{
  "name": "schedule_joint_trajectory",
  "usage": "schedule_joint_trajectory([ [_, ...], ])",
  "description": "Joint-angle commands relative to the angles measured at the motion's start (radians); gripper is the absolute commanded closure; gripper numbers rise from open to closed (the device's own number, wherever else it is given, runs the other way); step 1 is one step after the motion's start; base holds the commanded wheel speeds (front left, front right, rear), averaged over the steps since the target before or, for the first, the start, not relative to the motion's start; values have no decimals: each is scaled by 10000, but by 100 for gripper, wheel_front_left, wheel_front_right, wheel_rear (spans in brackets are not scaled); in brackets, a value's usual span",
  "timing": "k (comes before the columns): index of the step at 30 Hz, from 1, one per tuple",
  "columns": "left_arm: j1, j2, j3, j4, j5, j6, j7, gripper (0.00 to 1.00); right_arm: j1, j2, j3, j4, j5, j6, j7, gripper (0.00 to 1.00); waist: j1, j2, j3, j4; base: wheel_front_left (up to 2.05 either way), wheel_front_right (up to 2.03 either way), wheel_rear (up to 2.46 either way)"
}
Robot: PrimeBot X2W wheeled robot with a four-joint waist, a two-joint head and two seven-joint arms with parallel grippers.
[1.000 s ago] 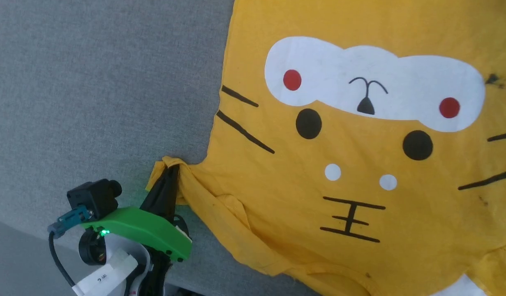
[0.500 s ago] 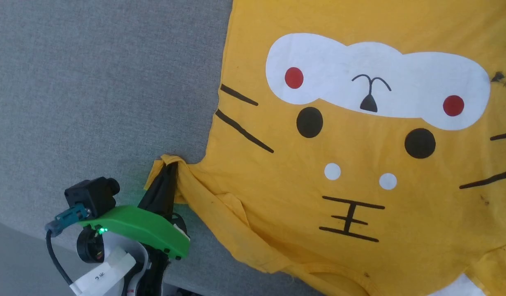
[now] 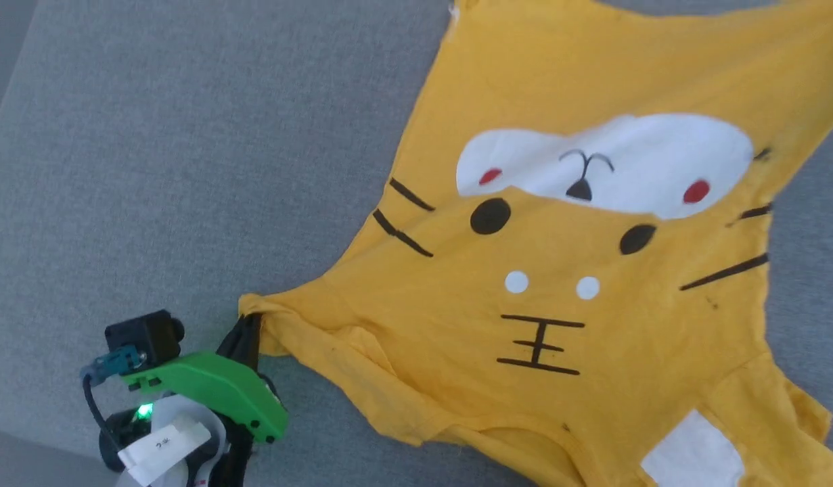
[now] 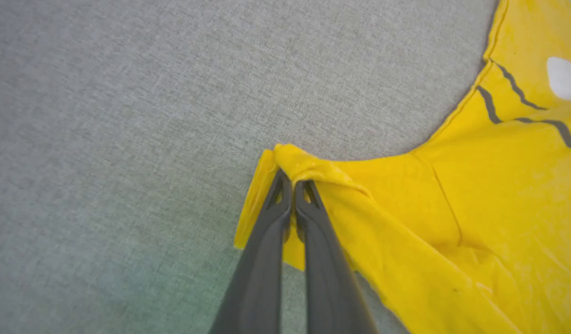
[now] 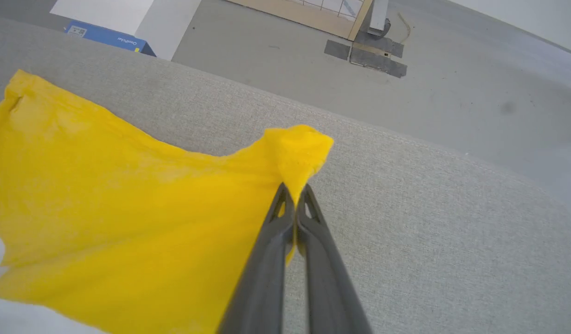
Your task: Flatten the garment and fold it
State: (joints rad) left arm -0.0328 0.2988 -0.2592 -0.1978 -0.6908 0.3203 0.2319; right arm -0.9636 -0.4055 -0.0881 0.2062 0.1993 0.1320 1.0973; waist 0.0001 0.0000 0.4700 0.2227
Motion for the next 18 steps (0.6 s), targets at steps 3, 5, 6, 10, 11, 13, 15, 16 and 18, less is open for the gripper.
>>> schedule_joint_trajectory([
  [3,414,189,151,43,103,255,127,100,1716,-417,-72,-903,923,-13,-99,100,-1,0,-1757,-1399,0,0,0],
  [5,596,233,197,39,84,355,185,100,2842,-473,-236,-1469,1345,-13,-94,100,-1,0,-2075,-1639,0,0,0],
  [6,676,255,207,28,79,396,219,100,3342,-451,-368,-1712,1537,-13,-103,100,-1,0,-2172,-1730,0,0,0],
  [10,947,307,270,-59,39,530,286,100,5645,-55,-898,-2749,2004,-13,-114,100,-1,0,-2527,-2088,0,0,0],
  [11,1013,305,301,-82,26,565,271,100,6243,176,-1018,-2973,2068,-13,-146,100,-1,0,-2598,-2188,0,0,0],
  [13,1112,289,314,-107,-5,600,264,100,7237,600,-1080,-3305,2111,-13,-201,100,-1,0,-2692,-2296,0,0,0],
  [15,1185,270,306,-87,-34,615,266,100,8155,1091,-1060,-3483,2121,-13,-266,100,-1,0,-2815,-2345,0,0,0],
  [16,1220,264,313,-82,-48,628,265,100,8516,1275,-988,-3518,2127,-13,-283,100,-1,0,-2846,-2373,0,0,0],
  [18,1265,201,327,-59,-105,619,203,100,9223,1703,-840,-3457,2201,-13,-378,100,-1,0,-2970,-2386,0,0,0],
])
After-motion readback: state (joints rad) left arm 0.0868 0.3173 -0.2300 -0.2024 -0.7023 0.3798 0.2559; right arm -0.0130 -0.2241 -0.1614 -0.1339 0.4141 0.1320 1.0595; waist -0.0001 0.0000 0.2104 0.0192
